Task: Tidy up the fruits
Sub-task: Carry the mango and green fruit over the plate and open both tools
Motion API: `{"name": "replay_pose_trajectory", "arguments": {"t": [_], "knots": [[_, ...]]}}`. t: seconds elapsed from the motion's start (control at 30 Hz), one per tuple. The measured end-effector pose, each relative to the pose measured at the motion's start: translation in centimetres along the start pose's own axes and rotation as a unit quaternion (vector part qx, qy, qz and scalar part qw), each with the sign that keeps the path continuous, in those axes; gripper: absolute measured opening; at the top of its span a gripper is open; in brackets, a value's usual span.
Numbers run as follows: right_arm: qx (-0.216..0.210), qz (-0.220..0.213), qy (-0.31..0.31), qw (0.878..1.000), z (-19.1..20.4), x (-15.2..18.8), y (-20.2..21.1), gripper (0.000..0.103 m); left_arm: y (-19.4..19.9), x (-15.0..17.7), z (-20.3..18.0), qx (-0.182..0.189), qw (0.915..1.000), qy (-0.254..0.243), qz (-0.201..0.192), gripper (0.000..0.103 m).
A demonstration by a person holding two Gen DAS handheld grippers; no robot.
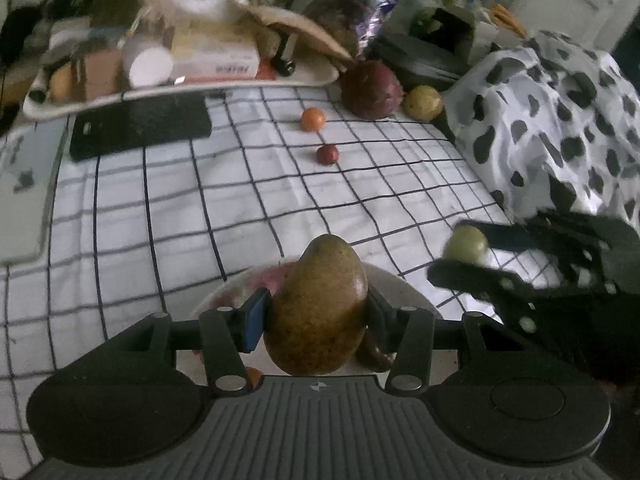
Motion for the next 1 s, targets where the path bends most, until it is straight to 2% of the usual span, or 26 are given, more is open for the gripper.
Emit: {"name": "replay_pose_trajectory", "arguments": {"t": [0.13,0.23,0.33,0.6,0.67,0.7,0.87,1.0], "knots": [[-0.003,0.005,0.002,1.0,0.4,0.6,0.4,0.041,-0.5,-0.1,1.0,0.009,0.999,0.043,0.009,0.05],[-0.005,0.012,0.008,1.0,0.9,1.0,0.6,0.041,-1.5,-0.1,1.3,0.006,0.9977,0.059,0.033,0.05],[-0.006,0.014,0.009,1.0,1.1,1.2,0.7,0.041,-1.7,-0.1,1.1,0.006,0.9978,0.052,0.04,0.051],[-0.014,0.019,0.011,1.0,1.6,1.4,1.0,0.041,-1.6,0.1,0.3,-0.025,0.9983,0.024,0.047,0.053],[-0.015,0.02,0.012,1.0,1.8,1.5,1.0,0.041,-1.3,0.0,0.3,-0.017,0.999,0.022,0.036,0.078],[-0.015,0.021,0.013,1.0,1.8,1.5,1.1,0.041,-1.0,-0.1,0.2,-0.011,0.9993,0.022,0.027,0.081],[-0.015,0.024,0.012,1.0,2.0,1.8,1.3,0.041,0.0,0.2,-0.3,-0.013,0.9997,0.019,0.012,0.082],[-0.02,0.029,0.01,0.999,2.4,2.2,1.5,0.041,1.3,0.6,-1.0,-0.038,0.9992,-0.005,-0.015,0.082]]}}
Point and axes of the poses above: each gripper's, at about its wrist camera, not at the fingertips, and y roughly against the way its jaws point, z to its left, x to its underside, the point moved 1 cm from there along -y, roughly the way its jaws point, and after that the axes turned 5 degrees about y, right-handed, at the moved point
